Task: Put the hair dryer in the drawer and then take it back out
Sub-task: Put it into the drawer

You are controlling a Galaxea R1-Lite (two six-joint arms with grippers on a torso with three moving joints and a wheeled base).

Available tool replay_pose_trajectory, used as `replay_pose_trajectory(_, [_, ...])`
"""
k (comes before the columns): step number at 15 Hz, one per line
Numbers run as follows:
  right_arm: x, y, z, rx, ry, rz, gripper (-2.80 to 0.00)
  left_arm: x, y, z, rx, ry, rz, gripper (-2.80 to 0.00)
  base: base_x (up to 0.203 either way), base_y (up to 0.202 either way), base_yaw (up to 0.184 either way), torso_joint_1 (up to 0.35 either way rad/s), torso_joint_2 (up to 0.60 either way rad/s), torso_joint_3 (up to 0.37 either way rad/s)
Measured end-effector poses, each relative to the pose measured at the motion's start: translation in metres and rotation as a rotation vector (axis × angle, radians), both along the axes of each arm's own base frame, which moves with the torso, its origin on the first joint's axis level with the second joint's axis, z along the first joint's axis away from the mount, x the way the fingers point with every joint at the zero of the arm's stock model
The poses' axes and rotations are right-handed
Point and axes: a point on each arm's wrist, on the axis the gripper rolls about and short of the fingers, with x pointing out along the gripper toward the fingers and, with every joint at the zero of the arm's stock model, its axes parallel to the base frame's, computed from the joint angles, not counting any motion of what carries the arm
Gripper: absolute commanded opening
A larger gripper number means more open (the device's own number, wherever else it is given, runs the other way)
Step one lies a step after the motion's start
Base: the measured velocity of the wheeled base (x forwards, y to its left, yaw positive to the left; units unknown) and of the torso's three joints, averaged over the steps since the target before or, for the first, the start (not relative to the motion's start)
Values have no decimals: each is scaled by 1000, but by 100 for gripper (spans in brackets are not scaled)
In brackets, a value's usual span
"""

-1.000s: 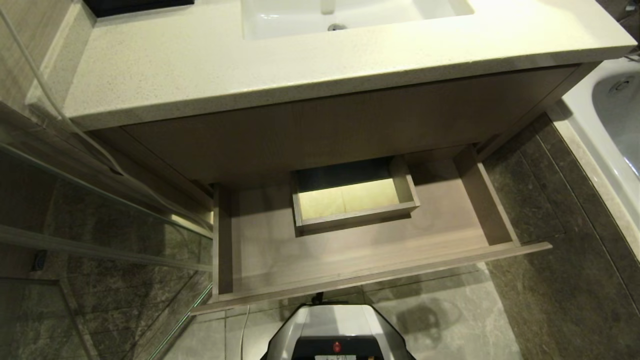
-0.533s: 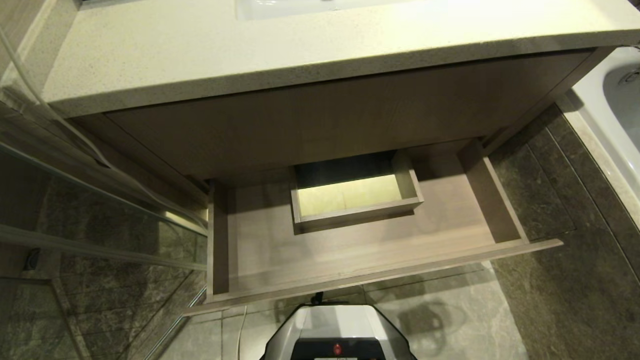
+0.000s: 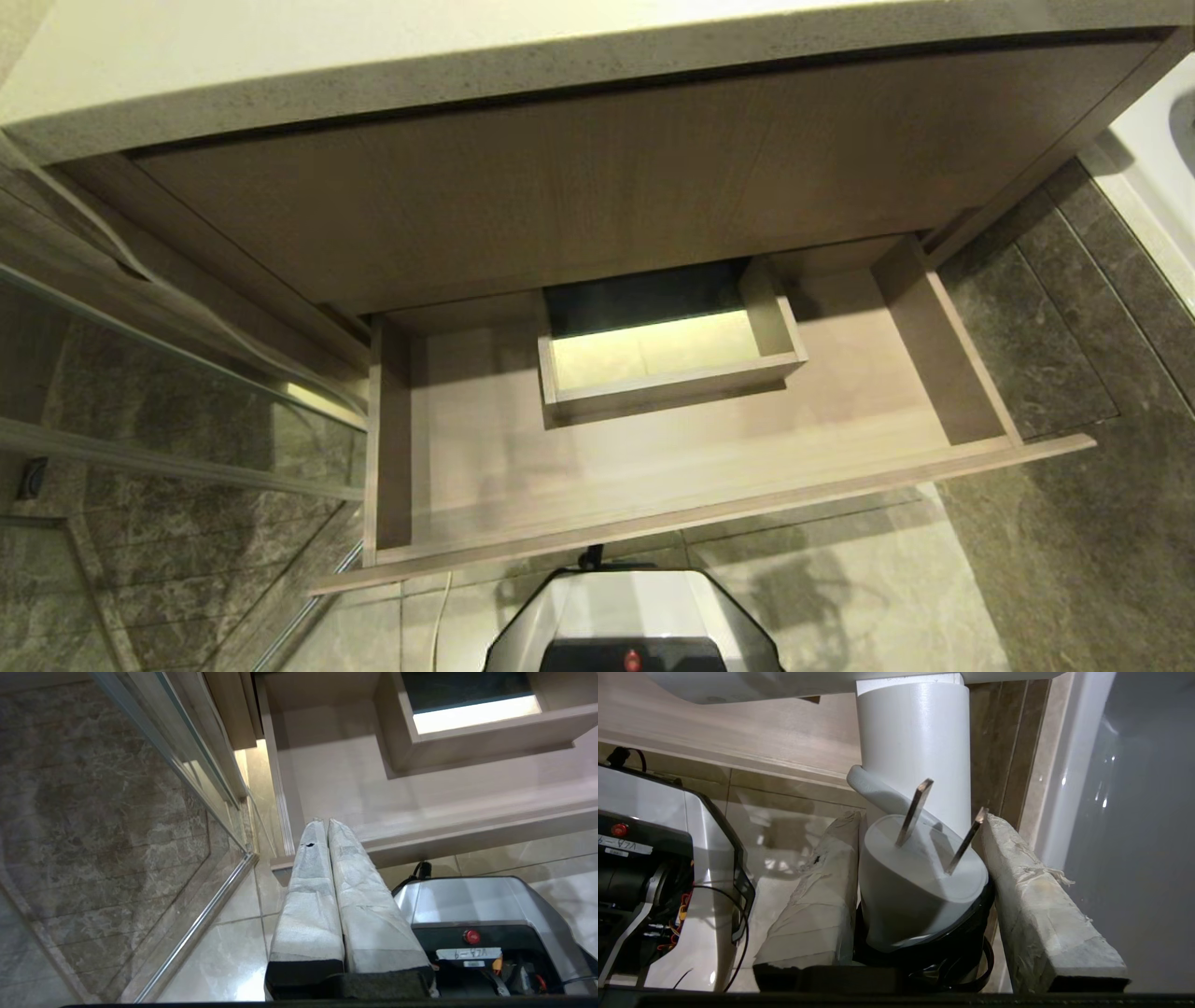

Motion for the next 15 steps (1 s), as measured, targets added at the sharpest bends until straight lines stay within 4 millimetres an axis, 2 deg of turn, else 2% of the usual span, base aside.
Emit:
replay_pose_trajectory(7, [-3, 1, -5, 3, 4, -2, -280, 0, 0, 0, 0, 1, 0, -280, 0, 0, 0, -329, 485, 156])
replay_pose_trajectory(10, [-4, 2, -6, 3, 4, -1, -280, 0, 0, 0, 0, 2, 0, -280, 0, 0, 0, -151, 401, 224])
replay_pose_trajectory(15, [-5, 2, -7, 2, 2, -1, -280, 0, 0, 0, 0, 0, 0, -280, 0, 0, 0, -36, 379, 342])
